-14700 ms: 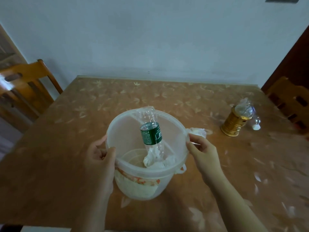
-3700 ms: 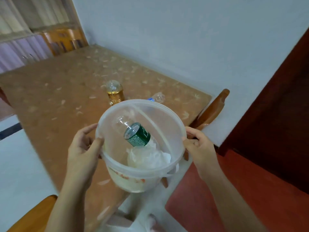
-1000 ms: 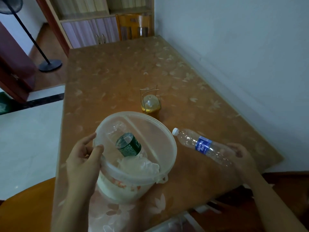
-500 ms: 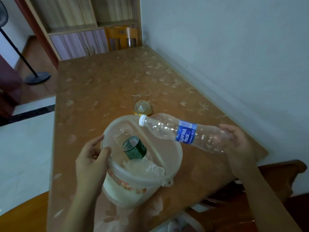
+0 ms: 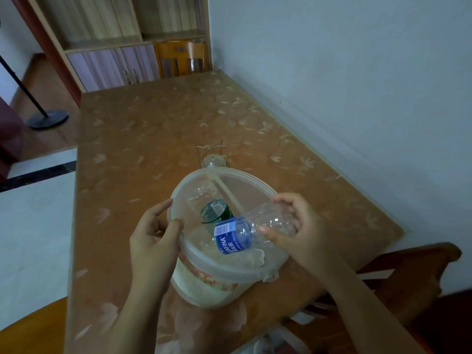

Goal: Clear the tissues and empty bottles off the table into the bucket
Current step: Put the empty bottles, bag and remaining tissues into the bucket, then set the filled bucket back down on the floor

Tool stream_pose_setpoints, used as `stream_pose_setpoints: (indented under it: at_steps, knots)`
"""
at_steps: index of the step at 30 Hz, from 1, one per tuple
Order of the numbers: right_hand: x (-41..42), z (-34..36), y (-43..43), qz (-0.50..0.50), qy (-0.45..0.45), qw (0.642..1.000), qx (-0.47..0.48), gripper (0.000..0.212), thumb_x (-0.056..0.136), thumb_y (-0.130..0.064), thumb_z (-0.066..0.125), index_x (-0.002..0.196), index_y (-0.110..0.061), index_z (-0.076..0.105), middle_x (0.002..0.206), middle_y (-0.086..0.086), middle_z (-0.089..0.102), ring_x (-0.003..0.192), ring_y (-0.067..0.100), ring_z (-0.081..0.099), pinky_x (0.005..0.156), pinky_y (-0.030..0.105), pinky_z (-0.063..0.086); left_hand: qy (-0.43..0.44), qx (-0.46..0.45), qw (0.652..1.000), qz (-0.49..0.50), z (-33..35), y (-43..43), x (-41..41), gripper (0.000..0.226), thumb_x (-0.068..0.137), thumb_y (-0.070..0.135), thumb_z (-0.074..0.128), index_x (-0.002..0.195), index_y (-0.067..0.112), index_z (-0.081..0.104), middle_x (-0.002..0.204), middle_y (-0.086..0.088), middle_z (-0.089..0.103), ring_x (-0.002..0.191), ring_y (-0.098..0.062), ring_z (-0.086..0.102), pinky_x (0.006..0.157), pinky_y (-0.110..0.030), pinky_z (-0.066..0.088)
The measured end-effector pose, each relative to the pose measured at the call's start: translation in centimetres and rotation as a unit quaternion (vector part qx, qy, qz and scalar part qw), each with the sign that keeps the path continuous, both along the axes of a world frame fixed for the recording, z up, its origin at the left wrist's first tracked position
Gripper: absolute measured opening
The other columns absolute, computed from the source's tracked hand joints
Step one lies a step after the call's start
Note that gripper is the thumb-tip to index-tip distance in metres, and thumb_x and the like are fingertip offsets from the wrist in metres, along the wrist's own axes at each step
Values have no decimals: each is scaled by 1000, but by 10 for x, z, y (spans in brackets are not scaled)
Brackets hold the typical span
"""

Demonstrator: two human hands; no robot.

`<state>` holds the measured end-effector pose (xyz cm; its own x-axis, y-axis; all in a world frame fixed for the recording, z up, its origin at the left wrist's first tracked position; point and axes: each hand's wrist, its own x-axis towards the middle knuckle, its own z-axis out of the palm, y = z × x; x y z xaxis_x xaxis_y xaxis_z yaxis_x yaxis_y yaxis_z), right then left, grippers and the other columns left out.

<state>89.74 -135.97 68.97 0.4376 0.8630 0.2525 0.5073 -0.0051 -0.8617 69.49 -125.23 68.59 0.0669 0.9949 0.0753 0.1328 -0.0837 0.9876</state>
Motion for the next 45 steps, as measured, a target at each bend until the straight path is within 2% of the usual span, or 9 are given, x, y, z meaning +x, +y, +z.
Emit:
stream_pose_setpoints:
  at_steps: [4, 11, 17, 20, 24, 28, 34, 39, 45]
  knots:
    - [-7, -2, 5, 17, -30, 999, -38, 50, 64, -44, 75, 104, -49, 44, 112, -27, 50, 105, -16, 44, 85, -2, 33, -15, -7, 1000, 6, -3, 0, 4, 34, 82, 7, 60, 97, 38, 64, 70, -19, 53, 62, -26, 52, 63, -47, 52]
    - [-4, -5, 11, 41, -77, 992, -91, 66, 65, -54, 70, 124, -37, 43, 118, -26, 45, 109, -20, 37, 80, -2, 31, -19, -12, 1000, 6, -10, 7, 9, 35, 81, 9, 60, 95, 41, 66, 60, 1, 51, 60, -20, 51, 63, -44, 51]
    - [9, -6, 5, -9, -60, 995, -73, 62, 63, -67, 58, 119, -44, 43, 115, -33, 42, 111, -16, 39, 84, 2, 32, -29, -17, 999, 4, -9, 16, 8, 38, 81, 7, 59, 91, 42, 67, 76, -28, 54, 66, -30, 52, 67, -53, 50]
    - [22, -11, 1, -64, -67, 994, -59, 50, 71, -53, 63, 117, -40, 45, 110, -34, 40, 104, -24, 38, 76, -5, 31, -38, -18, 999, 2, -10, 21, 7, 37, 81, 6, 58, 93, 40, 67, 75, -26, 53, 66, -29, 51, 66, -49, 49]
    - [34, -23, -1, -118, 14, 988, -102, 52, 79, -43, 60, 127, -30, 43, 117, -21, 44, 105, -8, 45, 83, 10, 34, -47, -18, 999, -9, -12, 26, 6, 36, 82, 6, 59, 96, 39, 67, 74, -19, 51, 65, -29, 50, 65, -44, 46]
    - [34, -30, 0, -130, 124, 979, -99, 44, 87, -35, 54, 128, -24, 45, 119, -10, 55, 101, -1, 53, 75, 13, 41, -53, -22, 998, -24, -10, 29, 3, 36, 82, 5, 58, 97, 37, 67, 85, -35, 53, 68, -31, 51, 68, -50, 48]
    - [19, -30, 0, -155, 236, 958, -50, 18, 88, -22, 54, 101, -33, 63, 93, -17, 69, 90, 4, 65, 77, 28, 53, -45, -21, 998, -45, -11, 29, -2, 35, 82, 6, 57, 99, 36, 67, 88, -33, 54, 69, -31, 52, 67, -52, 49]
    - [4, -27, -8, -171, 213, 962, -20, 20, 87, -20, 57, 103, -29, 65, 95, -21, 69, 89, -1, 64, 66, 14, 52, -35, -24, 996, -75, -15, 28, -13, 37, 81, 11, 58, 96, 44, 65, 89, -31, 53, 69, -31, 54, 65, -52, 51]
    - [-21, -32, -25, -202, 217, 955, 15, 22, 87, -15, 57, 102, -29, 66, 91, -26, 69, 84, -4, 64, 59, 9, 49, 17, -20, 990, -142, -25, 30, -29, 32, 78, 24, 58, 98, 49, 60, 92, -30, 56, 80, -48, 56, 66, -59, 52]
